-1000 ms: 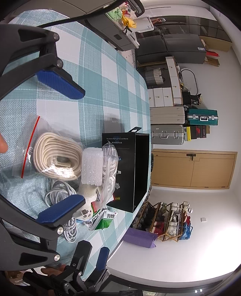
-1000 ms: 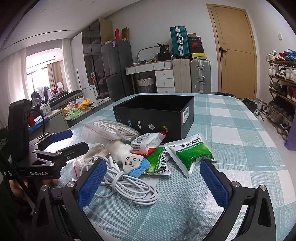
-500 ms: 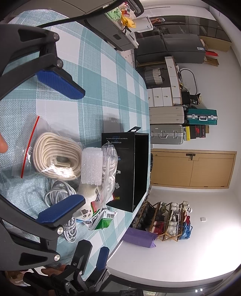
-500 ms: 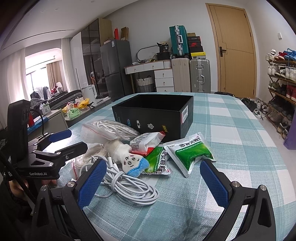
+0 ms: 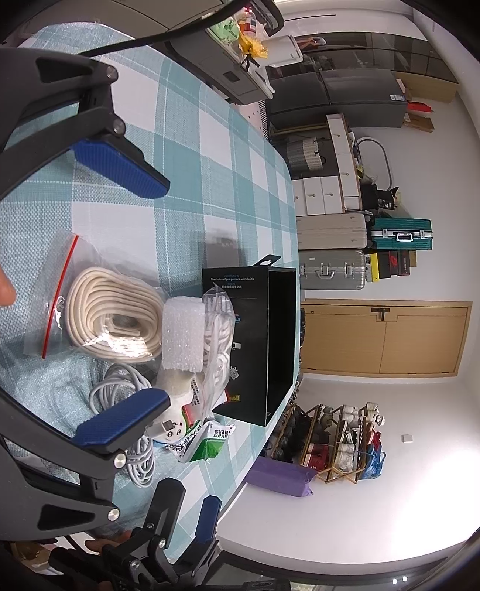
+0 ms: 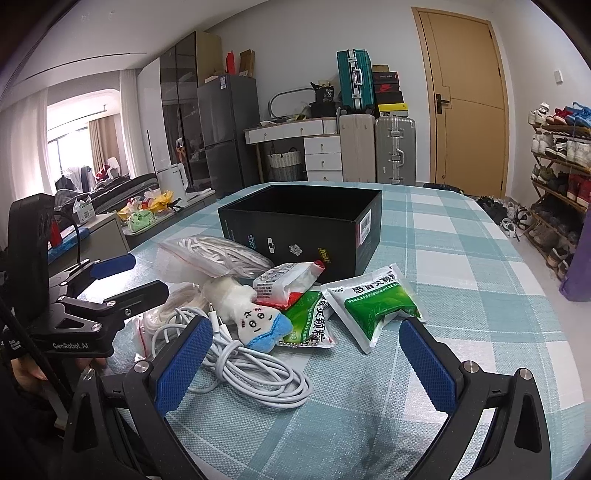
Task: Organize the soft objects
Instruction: 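Grasp the bagged white rope with the left tool while the right tool grasps the white cable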
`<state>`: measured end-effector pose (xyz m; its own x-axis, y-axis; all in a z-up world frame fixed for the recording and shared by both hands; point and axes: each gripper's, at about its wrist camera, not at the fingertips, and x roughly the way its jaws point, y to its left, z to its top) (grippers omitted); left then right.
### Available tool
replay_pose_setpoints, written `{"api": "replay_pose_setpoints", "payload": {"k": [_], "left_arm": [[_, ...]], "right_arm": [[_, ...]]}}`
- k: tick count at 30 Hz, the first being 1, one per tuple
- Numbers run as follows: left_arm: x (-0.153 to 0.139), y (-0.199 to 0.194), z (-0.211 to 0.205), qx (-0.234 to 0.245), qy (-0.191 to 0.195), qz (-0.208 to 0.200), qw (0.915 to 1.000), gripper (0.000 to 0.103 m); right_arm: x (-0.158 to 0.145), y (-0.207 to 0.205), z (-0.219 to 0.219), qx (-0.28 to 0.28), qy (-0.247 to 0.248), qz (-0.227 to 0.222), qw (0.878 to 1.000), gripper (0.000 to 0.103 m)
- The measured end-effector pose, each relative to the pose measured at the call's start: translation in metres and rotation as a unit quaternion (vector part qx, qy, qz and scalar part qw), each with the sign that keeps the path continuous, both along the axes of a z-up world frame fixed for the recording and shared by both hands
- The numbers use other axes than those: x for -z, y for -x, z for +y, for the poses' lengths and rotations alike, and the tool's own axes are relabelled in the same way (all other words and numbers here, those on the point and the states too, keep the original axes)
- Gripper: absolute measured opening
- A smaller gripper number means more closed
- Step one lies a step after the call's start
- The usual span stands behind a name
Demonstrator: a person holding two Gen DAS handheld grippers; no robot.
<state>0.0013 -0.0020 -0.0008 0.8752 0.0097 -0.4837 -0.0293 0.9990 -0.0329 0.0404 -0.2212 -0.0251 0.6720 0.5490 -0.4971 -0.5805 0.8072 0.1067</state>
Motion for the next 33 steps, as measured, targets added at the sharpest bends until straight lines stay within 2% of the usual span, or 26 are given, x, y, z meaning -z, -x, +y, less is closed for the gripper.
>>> {"api": "replay_pose_setpoints", "payload": {"k": [12,17,24,27,33], "left_arm": [[-0.006,-0.001,0.011,0.002,0.002,0.011,0.9999,0.103],[-0.011,0.002,0.019,-0.006,0.004,0.002,1.0000,0.103],[-0.014,0.002,0.027,0.006,0.015,0.013,0.9998,0.103],[-0.013,0.003,0.027,0.022,0.021,0.018,0.9994,0.103],[-0.008,0.002,0.020,0.044,0.000,0.034,0.9984,0.103]], "right_arm": [[-0.008,0.003,0.003,0.008,0.033,-0.013,0.999,0.103],[-0.010,0.006,0.006,0.007,0.039,-0.011,0.999,0.103],[0.004,0.003,0.016,-0.002,0.041,0.050,0.998,0.103],[0.010,0.001,0.021,-0.014,0.041,0.062,0.997,0.103],[0.020,-0.005,0.027,-0.012,0.045,0.089,0.995,0.103]]}}
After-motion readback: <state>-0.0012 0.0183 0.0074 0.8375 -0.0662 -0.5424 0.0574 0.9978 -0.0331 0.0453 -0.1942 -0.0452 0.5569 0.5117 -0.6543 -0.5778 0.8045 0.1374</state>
